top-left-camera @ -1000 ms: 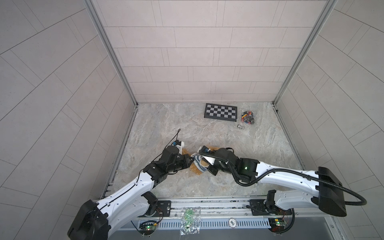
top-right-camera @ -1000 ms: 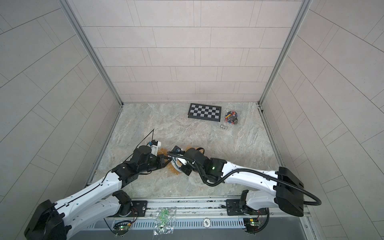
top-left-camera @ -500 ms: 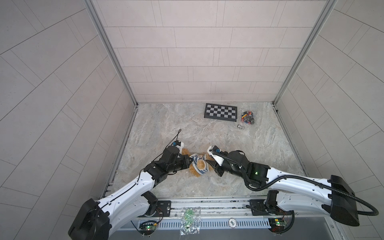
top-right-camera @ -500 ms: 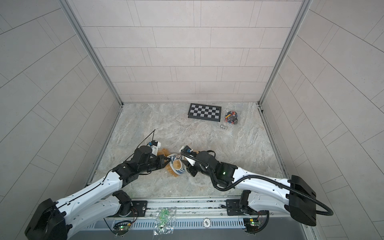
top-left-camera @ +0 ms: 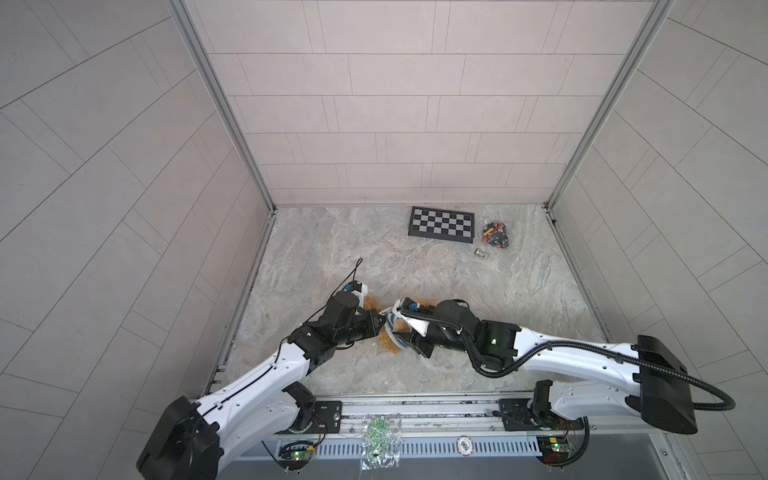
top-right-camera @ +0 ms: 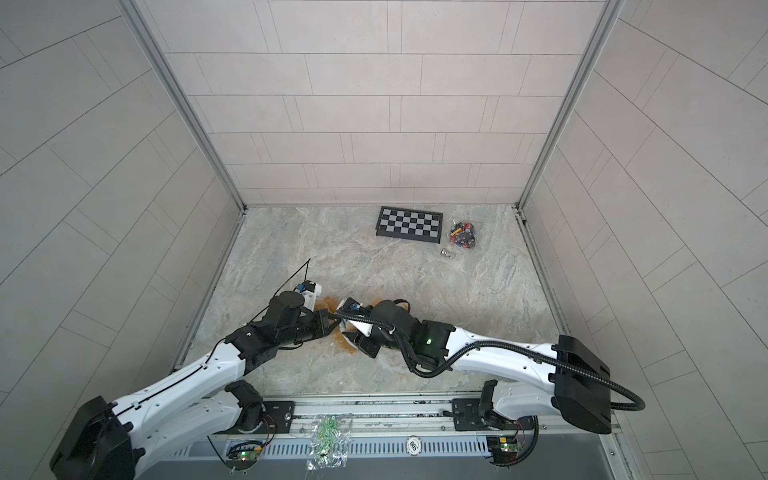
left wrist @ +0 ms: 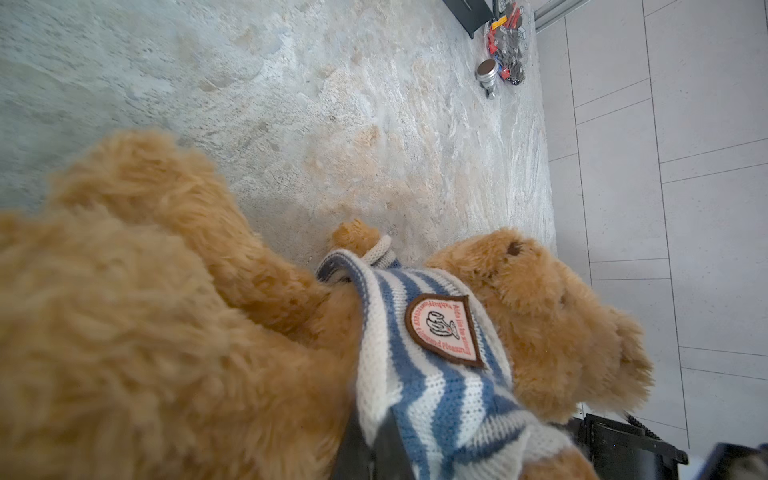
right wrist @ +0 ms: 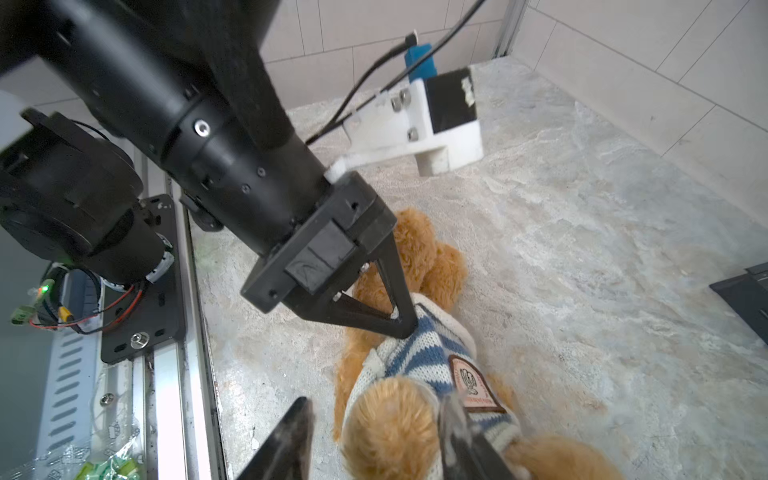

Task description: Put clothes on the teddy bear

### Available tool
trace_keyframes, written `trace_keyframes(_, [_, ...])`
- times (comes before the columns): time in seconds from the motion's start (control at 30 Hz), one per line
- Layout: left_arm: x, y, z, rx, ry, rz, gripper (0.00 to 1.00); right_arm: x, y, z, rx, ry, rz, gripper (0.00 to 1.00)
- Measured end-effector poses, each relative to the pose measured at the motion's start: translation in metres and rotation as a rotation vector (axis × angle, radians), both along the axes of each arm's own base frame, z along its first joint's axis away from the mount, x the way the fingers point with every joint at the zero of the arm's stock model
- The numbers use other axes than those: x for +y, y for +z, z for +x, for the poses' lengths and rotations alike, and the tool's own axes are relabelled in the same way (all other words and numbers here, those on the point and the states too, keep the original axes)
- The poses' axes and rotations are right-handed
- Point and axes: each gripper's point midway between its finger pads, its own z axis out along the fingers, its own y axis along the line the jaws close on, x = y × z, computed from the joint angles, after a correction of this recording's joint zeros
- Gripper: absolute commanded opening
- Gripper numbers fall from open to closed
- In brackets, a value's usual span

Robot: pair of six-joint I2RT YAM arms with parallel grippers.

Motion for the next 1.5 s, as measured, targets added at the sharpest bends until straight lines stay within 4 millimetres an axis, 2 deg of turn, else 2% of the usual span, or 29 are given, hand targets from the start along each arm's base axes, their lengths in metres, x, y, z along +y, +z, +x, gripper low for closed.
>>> trace_keyframes(0.1, [0.0,0.0,0.0,-0.001,0.0,-0.001,0.0,-0.001,-0.009,0.002,0.004,-0.007,-0.031,0.48])
trace_keyframes(0.2, [-0.001,0.001,0.0,0.0,0.0,-0.008,0.0,0.0,-0.015,0.002,0.006,-0.006,-0.047,0.41])
trace_keyframes(0.37, [-0.002,0.003,0.0,0.004,0.003,-0.018,0.0,0.0,-0.021,0.003,0.008,-0.005,-0.065,0.14])
trace_keyframes(0.5, [-0.002,0.004,0.0,-0.001,0.003,-0.022,0.0,-0.001,-0.021,0.004,0.006,-0.013,-0.068,0.0])
trace_keyframes(0.67, [-0.002,0.004,0.0,-0.001,0.002,-0.022,0.0,-0.007,-0.013,0.004,-0.008,-0.026,-0.063,0.0])
trace_keyframes(0.9, [-0.001,0.009,-0.002,-0.023,-0.015,-0.019,0.0,-0.026,0.013,0.009,-0.06,-0.097,0.005,0.0])
trace_keyframes(1.23, [-0.002,0.012,-0.004,-0.039,-0.043,0.01,0.0,-0.044,0.016,0.023,-0.054,-0.204,0.045,0.0])
trace_keyframes(1.37, [-0.015,0.033,-0.005,-0.084,-0.097,0.061,0.01,-0.048,0.02,0.032,-0.07,-0.263,0.062,0.0])
trace_keyframes(1.43, [-0.024,0.051,-0.002,-0.123,-0.119,0.071,0.07,-0.05,0.022,0.038,-0.073,-0.297,0.074,0.0])
trace_keyframes(1.5, [-0.029,0.059,-0.001,-0.145,-0.132,0.07,0.12,-0.049,0.025,0.044,-0.072,-0.328,0.088,0.0])
